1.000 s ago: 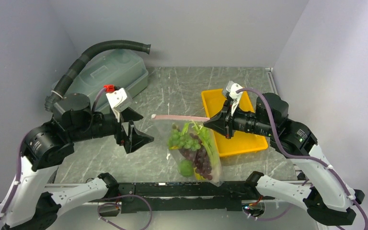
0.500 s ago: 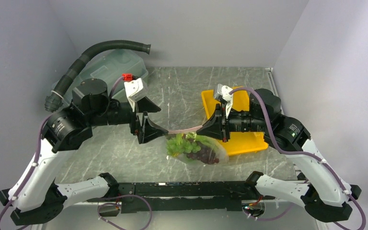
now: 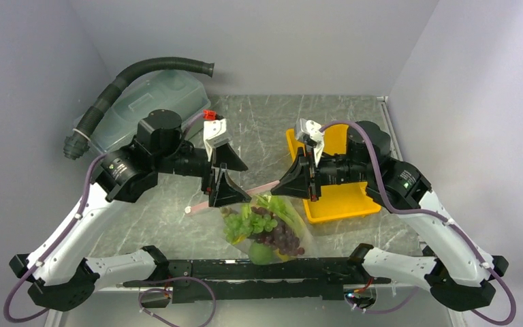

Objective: Place the food in the zip-top bag and seal the zipper

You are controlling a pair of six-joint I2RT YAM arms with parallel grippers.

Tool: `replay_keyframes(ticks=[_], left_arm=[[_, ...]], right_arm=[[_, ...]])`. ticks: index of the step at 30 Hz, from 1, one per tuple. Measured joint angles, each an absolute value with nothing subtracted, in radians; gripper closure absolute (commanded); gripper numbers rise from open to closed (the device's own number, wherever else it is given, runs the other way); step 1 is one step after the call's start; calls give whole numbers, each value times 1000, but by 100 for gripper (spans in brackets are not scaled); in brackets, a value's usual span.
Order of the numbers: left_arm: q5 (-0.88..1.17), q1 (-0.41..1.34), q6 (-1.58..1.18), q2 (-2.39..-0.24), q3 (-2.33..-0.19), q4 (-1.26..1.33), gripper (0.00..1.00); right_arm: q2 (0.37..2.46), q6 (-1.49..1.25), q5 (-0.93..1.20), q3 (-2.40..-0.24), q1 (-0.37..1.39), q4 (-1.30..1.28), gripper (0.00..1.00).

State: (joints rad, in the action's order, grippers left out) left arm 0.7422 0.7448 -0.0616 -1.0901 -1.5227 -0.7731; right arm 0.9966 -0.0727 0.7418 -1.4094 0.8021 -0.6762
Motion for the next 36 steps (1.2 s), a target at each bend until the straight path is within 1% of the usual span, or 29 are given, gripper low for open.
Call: replay_keyframes(ticks=[5,13,15,17,19,23,27,29,30,36], left_arm=[[835,745,-52,-1089,-1454,-751,0],[885,745,-36,-1078,-1367,-746,0],[884,745,-26,-1076,-1362,-747,2],[882,745,-18,-1071,-1361,-749,6],[876,745,-12,-1068,-1361,-750,13],[859,745,-2,-1066,-1360,-755,35],[838,745,6,-1070,-1356,-772,70],[825,745,9,-1075,-1356,-770,93],[821,745,7,-1077,-1356,-769,100],[784,745,10,-1082,-1358,-751,100]], right_arm=[[1013,-92,770,-1412,802,-633,100],[1055,-109,768,-1457,802,-601,100],[1060,-110,767,-1461,802,-598,100],[1063,-115,767,-1465,802,-597,100],[1066,-118,767,-1471,802,-596,100],[1066,-126,767,-1475,802,-595,100],[1066,-131,762,-1475,802,-595,100],[1066,-133,760,-1475,802,-595,100],[1066,-133,759,-1475,802,-595,100],[1066,-132,722,-1474,802,-599,100]])
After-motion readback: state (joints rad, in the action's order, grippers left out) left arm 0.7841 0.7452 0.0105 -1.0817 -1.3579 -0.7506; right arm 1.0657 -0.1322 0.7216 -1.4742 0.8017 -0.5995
